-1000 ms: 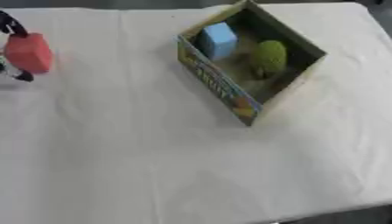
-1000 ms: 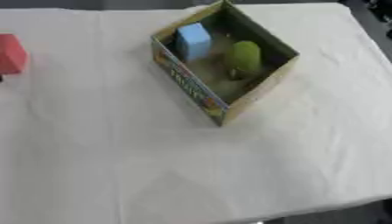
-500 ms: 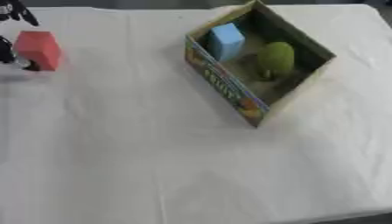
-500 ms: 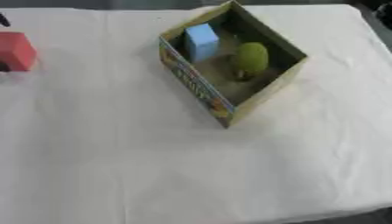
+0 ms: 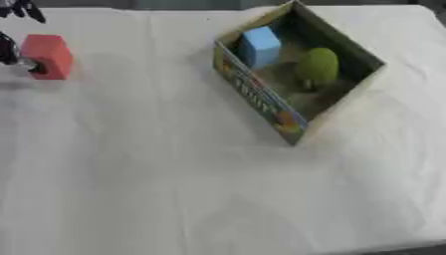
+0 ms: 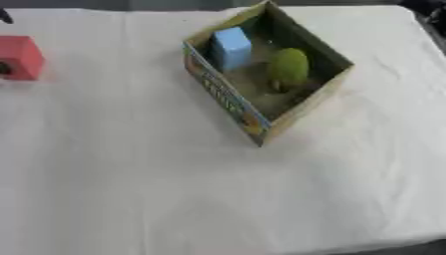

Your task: Pick up the objects with one hand, pass them to the other hand, and then place them into the box on the other side of the table.

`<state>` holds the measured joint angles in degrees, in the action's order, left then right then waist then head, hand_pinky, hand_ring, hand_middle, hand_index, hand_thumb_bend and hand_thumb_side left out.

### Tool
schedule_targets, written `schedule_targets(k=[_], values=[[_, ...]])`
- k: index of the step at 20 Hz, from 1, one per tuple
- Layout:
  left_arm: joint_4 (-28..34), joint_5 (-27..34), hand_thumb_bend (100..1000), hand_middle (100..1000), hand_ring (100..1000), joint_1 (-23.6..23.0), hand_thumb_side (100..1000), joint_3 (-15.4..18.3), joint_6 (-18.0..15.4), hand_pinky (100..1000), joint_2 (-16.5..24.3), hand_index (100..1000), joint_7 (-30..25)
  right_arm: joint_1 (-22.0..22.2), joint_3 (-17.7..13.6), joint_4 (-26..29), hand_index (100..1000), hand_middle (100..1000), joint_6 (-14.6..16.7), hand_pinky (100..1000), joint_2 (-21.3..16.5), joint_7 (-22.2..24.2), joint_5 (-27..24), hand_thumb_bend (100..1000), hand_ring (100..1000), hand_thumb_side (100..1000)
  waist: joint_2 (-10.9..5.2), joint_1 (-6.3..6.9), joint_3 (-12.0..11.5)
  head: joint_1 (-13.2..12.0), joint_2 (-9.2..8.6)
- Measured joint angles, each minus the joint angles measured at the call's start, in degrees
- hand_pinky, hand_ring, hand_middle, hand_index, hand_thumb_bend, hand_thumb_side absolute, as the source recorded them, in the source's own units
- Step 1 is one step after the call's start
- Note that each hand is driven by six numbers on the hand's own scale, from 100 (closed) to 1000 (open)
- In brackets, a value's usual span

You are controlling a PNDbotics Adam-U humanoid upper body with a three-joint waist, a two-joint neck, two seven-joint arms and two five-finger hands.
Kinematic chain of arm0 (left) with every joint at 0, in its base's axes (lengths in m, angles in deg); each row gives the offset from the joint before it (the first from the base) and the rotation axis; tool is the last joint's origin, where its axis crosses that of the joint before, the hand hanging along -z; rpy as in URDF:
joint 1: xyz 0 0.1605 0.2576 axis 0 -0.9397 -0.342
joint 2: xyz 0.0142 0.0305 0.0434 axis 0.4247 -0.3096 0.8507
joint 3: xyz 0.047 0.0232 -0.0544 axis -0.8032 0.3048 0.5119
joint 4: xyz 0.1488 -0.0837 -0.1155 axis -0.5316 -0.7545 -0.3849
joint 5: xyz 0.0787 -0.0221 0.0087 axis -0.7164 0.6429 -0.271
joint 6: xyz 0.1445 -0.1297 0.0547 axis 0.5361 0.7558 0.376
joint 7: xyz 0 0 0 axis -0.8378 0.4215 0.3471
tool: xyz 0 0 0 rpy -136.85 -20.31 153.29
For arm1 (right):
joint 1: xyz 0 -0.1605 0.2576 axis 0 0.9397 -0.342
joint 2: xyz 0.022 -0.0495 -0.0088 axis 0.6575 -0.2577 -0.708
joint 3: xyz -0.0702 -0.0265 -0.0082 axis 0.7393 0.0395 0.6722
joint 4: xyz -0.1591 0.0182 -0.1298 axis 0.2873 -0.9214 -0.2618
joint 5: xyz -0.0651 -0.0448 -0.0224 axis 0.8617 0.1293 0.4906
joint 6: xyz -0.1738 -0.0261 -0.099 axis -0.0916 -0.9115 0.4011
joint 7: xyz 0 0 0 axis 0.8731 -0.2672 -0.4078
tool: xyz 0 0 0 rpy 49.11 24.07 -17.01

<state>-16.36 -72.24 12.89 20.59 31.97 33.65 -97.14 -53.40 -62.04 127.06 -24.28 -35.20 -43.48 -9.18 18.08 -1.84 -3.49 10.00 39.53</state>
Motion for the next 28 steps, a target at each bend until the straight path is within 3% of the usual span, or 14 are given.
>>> schedule_targets(k=[4, 18, 28], values=[[0.00, -2.89, 675, 809, 881, 0.05, 100, 0.46, 1.69, 831, 0.17, 815, 0.18, -0.40, 0.34, 0.00, 1000, 1000, -0.16, 1000, 0.02, 0.59, 0.80, 100, 1000, 531, 0.63, 0.00, 0.47, -0.53, -0.70], [-0.95, -9.36, 643, 813, 898, 0.35, 100, 2.12, 4.47, 839, 0.19, 804, 2.10, -1.01, 0.73, 0.00, 1000, 1000, -0.04, 1000, 0.82, 1.99, 2.78, 100, 1000, 531, 1.71, 0.00, 1.90, -1.51, -2.32], [-2.46, -15.05, 697, 819, 930, 0.38, 100, 2.13, 6.91, 859, 0.24, 818, 1.04, -1.01, 1.08, 0.00, 1000, 1000, 0.26, 1000, 1.47, 3.24, 3.96, 100, 1000, 527, 2.20, 0.00, 2.32, -2.37, -2.90]])
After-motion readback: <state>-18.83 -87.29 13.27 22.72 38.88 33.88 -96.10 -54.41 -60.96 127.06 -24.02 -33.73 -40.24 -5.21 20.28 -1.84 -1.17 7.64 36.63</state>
